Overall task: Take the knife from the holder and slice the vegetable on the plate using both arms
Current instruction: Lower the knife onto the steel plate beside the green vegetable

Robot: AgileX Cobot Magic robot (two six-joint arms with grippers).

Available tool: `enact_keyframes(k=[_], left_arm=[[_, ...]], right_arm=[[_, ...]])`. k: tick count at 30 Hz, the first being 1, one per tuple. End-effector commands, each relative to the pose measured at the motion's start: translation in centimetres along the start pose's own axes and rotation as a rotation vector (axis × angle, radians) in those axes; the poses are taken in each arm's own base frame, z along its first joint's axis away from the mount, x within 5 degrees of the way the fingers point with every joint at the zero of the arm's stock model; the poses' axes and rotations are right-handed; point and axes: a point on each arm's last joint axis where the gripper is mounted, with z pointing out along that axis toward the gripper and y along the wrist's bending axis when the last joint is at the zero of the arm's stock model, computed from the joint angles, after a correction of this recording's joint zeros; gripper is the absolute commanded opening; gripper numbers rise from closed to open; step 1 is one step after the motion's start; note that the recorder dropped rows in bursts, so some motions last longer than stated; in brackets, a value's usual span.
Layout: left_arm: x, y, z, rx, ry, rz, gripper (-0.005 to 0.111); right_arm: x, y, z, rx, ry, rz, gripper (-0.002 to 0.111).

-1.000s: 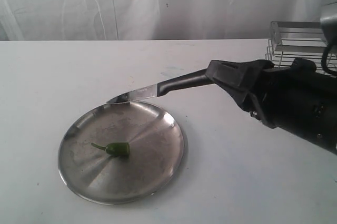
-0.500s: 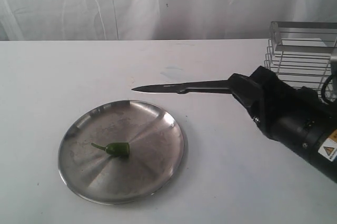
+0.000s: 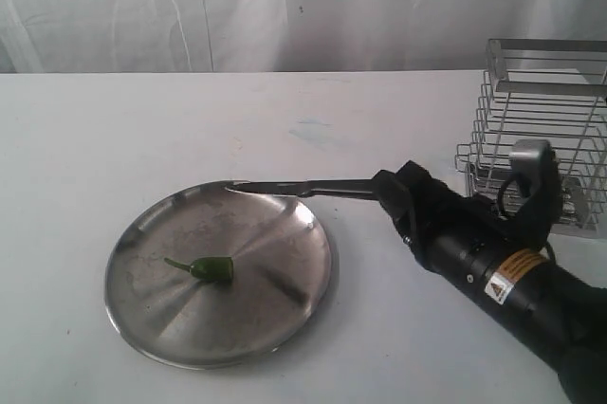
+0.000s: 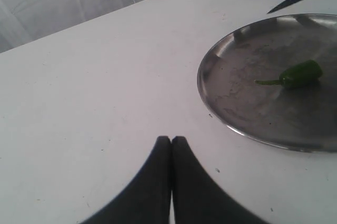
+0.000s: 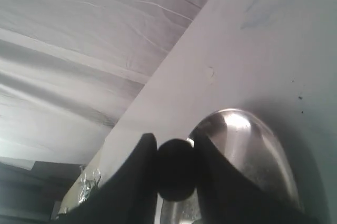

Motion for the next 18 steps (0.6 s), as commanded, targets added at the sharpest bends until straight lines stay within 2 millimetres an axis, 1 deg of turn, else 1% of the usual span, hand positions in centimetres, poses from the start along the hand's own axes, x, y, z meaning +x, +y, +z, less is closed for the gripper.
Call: enact_keyframes(k=[1, 5, 8, 12, 15, 18], left_arm=[[0.1, -0.1, 0.0, 0.007, -0.004, -0.011, 0.0], [0.1, -0.1, 0.0, 0.007, -0.004, -0.011, 0.0], [0.1, -0.1, 0.0, 0.007, -0.004, -0.011, 0.0], [0.1, -0.1, 0.0, 0.007, -0.004, -0.011, 0.0], [0.1, -0.1, 0.0, 0.007, -0.004, -0.011, 0.0], [0.1, -0.1, 0.0, 0.007, -0.004, -0.011, 0.0]], right_arm=[[1.1, -0.9, 0.7, -0.059, 0.039, -0.013, 0.0], [1.5, -2.7, 1.1, 0.02, 0.019, 0.019, 0.0], [1.9, -3.6, 1.3, 0.057, 0.037, 0.031, 0.0], [2.4, -4.3, 1.4, 0.084, 0.061, 0.029, 0.0], [2.6, -4.5, 1.4, 0.089, 0.071, 0.014, 0.0], [2.7, -4.6, 1.4, 0.098, 0.086, -0.039, 0.0]])
